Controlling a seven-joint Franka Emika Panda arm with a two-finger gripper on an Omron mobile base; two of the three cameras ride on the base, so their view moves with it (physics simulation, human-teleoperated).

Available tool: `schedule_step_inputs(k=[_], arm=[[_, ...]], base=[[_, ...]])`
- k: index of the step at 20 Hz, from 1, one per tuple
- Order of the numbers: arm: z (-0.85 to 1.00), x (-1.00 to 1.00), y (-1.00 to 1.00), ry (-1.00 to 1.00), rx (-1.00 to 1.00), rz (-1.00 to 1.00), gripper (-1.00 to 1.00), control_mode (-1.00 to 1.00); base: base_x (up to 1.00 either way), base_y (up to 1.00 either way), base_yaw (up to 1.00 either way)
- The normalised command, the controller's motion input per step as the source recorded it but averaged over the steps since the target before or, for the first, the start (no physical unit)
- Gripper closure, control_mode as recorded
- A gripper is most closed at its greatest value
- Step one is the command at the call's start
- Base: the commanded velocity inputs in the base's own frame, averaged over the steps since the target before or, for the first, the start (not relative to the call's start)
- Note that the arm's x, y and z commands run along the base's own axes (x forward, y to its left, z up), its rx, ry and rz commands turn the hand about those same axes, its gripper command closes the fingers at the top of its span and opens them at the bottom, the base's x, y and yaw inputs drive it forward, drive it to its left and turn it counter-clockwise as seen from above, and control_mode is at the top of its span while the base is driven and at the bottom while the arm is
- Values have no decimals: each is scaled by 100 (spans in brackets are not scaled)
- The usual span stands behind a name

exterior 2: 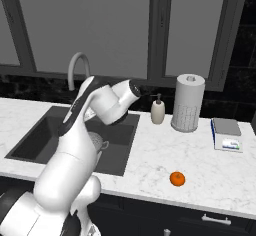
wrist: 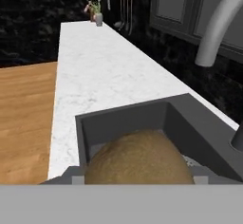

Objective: Put the colander in the sink, put the orange, kiwi in the colander, and turn on the sink faucet and pour water over the colander.

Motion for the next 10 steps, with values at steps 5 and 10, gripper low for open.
schedule_step_inputs(k=[5, 10], arm=[[-61, 22, 5, -8, 0, 0, 100, -100], [-45, 22, 18, -3, 0, 0, 100, -100]], base=[[0, 0, 0], [0, 0, 0]])
